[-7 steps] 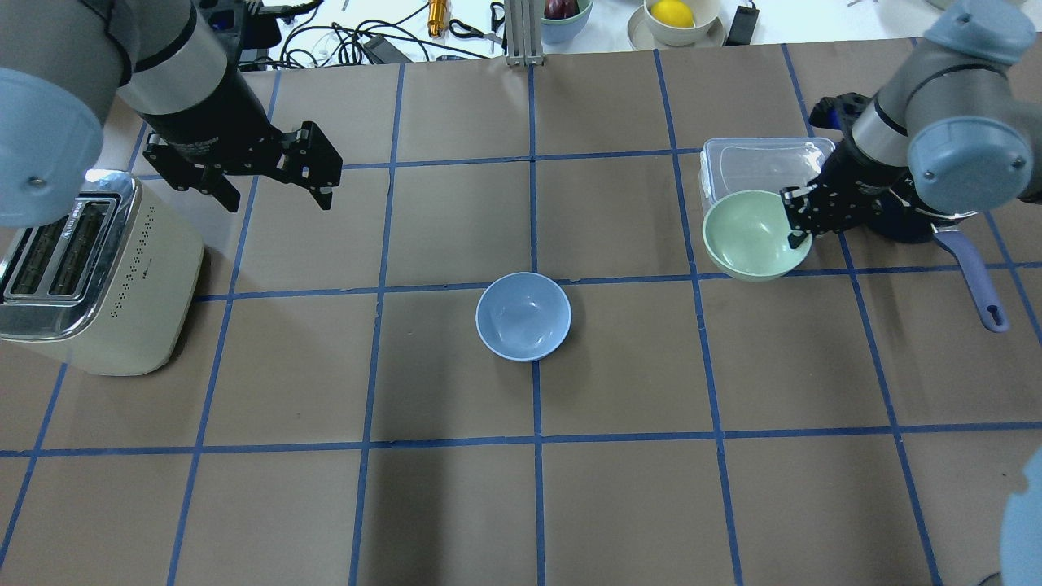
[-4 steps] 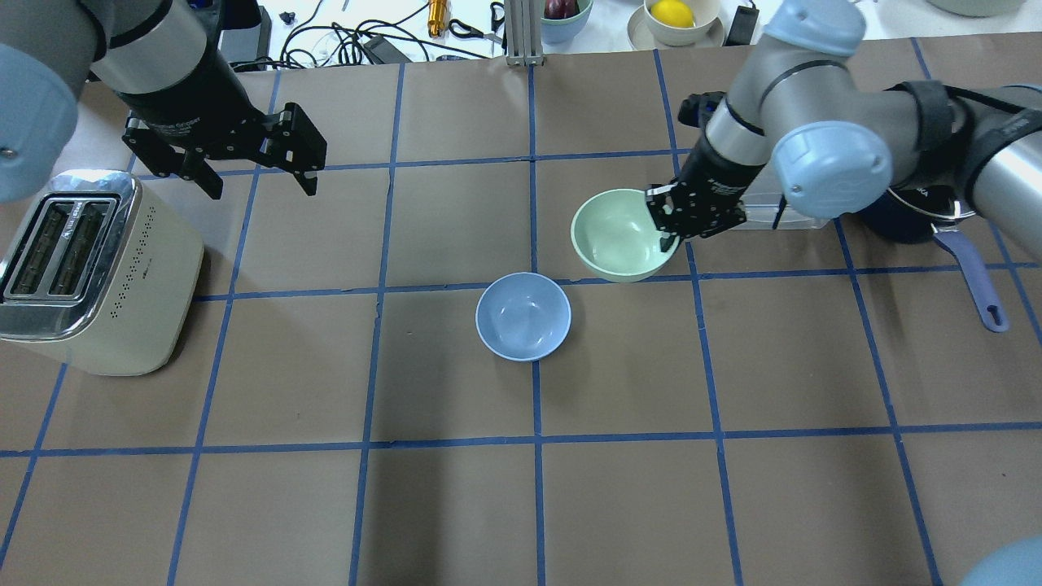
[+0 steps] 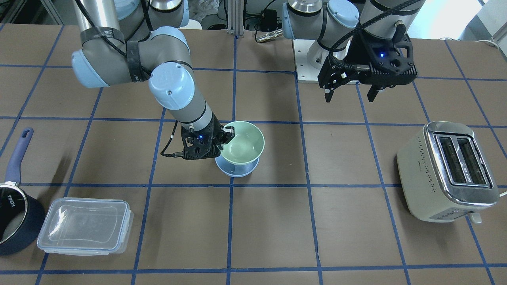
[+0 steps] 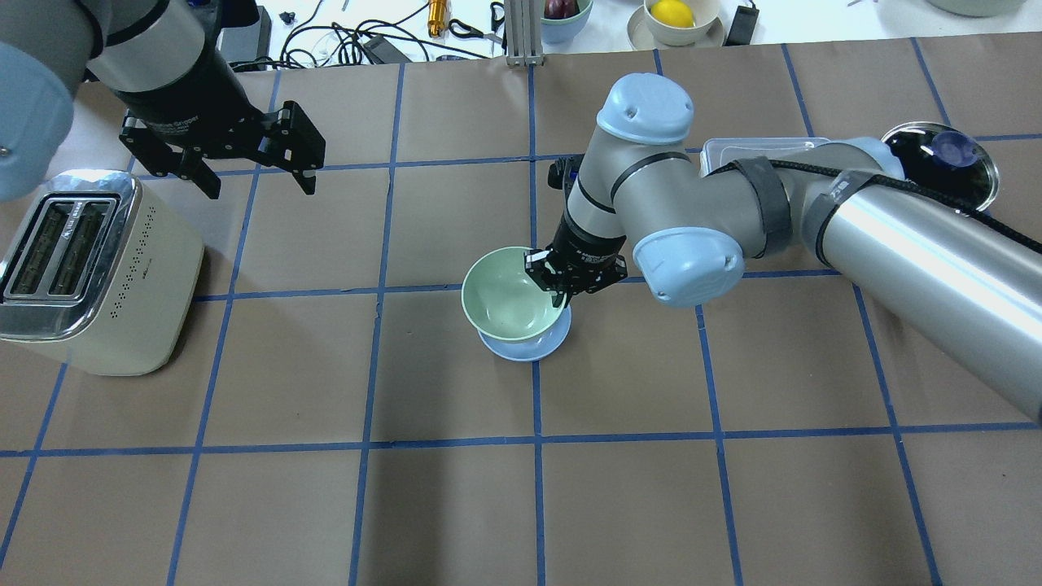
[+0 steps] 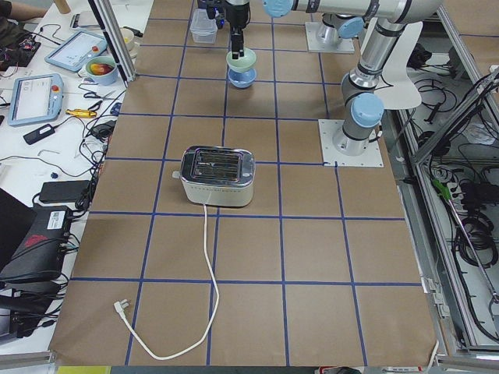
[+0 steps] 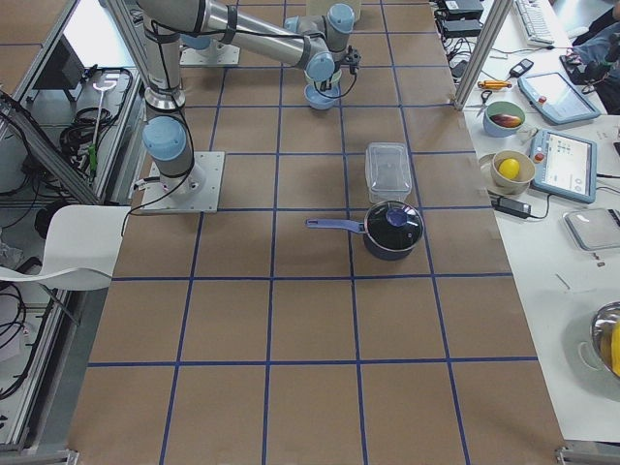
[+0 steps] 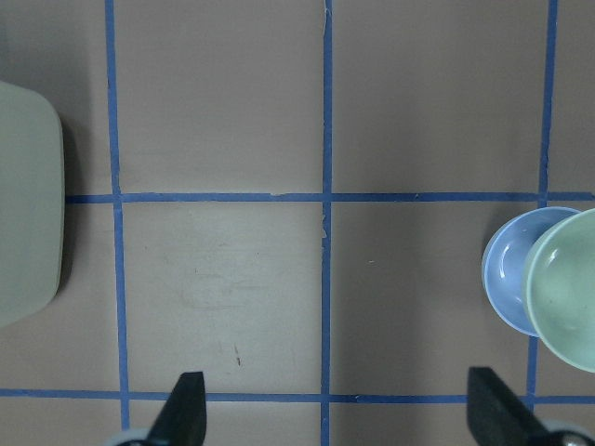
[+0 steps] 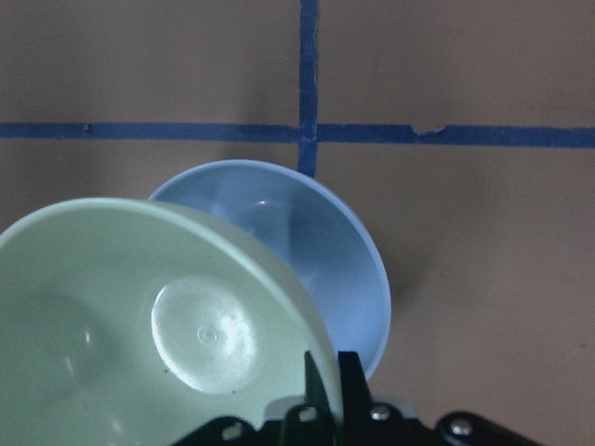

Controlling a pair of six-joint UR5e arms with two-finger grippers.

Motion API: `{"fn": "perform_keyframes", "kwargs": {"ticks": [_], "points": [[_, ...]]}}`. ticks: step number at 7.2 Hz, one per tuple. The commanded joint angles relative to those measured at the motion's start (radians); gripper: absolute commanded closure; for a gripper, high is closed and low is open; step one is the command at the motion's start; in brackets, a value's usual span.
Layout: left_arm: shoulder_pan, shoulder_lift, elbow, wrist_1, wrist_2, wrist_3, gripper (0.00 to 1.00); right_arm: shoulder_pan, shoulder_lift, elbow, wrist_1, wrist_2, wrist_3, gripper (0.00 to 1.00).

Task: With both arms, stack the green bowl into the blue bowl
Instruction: 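Lift the pale green bowl with the right gripper toward the blue bowl, then lower the green bowl into the blue bowl and open the right gripper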

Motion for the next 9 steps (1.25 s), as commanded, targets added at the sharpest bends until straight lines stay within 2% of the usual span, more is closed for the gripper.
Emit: {"fn": "perform_keyframes", "kwargs": {"ticks": [1, 2, 3, 4, 7, 8, 9], "points": [[0.0, -0.001, -0.003, 0.0, 0.002, 0.0, 0.0, -0.008, 0.002, 0.079, -0.106, -0.006, -0.006, 1.0], [0.0, 0.002, -0.005, 0.0, 0.0, 0.0, 0.0, -0.009, -0.002, 0.075, -0.104, -0.005, 0.003, 1.0], [-0.002, 0.001, -0.006, 0.0, -0.006, -0.002, 0.0, -0.01, -0.001, 0.067, -0.107, -0.003, 0.007, 0.61], [-0.002, 0.002, -0.005, 0.0, -0.009, -0.002, 0.0, -0.01, 0.001, 0.047, -0.107, -0.003, 0.009, 0.01], [-0.002, 0.002, -0.005, 0.0, -0.011, -0.002, 0.0, -0.053, -0.01, -0.003, -0.083, -0.008, 0.007, 0.0], [-0.002, 0.002, -0.005, 0.0, -0.011, -0.002, 0.0, -0.099, -0.041, -0.081, 0.066, -0.026, -0.014, 0.0], [-0.002, 0.004, -0.005, 0.0, -0.009, -0.002, 0.0, -0.131, -0.077, -0.219, 0.288, -0.029, -0.066, 0.0]]}}
